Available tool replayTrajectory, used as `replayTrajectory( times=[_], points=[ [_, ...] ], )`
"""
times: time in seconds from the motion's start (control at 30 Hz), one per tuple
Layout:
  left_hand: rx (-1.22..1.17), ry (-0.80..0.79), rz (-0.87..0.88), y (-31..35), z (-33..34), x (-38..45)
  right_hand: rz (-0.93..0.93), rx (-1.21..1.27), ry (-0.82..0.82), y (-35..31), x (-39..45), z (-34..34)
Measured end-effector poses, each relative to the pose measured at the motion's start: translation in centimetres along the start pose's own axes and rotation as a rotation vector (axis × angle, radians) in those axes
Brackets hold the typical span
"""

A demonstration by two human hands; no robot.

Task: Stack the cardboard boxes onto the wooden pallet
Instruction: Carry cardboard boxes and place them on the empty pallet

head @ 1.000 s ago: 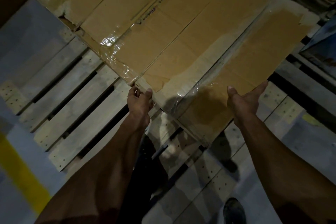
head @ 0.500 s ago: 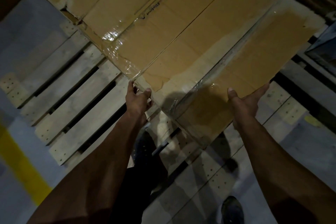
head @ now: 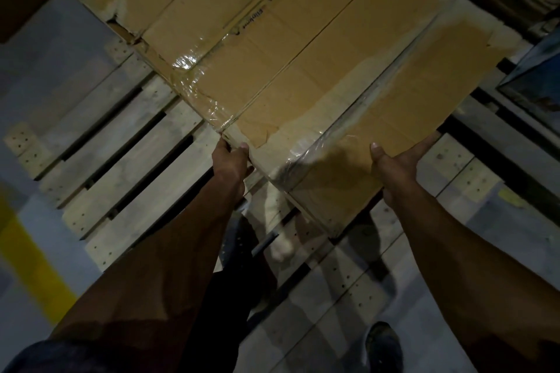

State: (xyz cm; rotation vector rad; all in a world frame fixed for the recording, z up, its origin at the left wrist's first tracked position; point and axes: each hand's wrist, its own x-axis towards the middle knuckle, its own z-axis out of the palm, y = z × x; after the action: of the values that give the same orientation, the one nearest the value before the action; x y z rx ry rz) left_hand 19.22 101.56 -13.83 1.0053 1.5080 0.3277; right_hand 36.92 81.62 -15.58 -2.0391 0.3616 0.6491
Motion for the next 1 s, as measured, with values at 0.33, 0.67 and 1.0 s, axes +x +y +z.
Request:
replayTrajectory(
  times=[0.33, 0.67, 1.0],
  points=[
    [0.731, -0.031, 0.155, -0.8, -1.9, -14.1, -0.034, -0.258, -0.289, 0.3, -9.8, -10.8],
    [1.389, -0.083, 0.545, -1.2, -5.0, -37.1, -0.307, -0.573, -0.379, 2.1, -23.7, -29.4],
    [1.173, -0.184, 0.720, -2.4, -7.0, -52.6, -0.338, -0.576, -0.315, 2.2, -33.1, -40.8]
  ],
)
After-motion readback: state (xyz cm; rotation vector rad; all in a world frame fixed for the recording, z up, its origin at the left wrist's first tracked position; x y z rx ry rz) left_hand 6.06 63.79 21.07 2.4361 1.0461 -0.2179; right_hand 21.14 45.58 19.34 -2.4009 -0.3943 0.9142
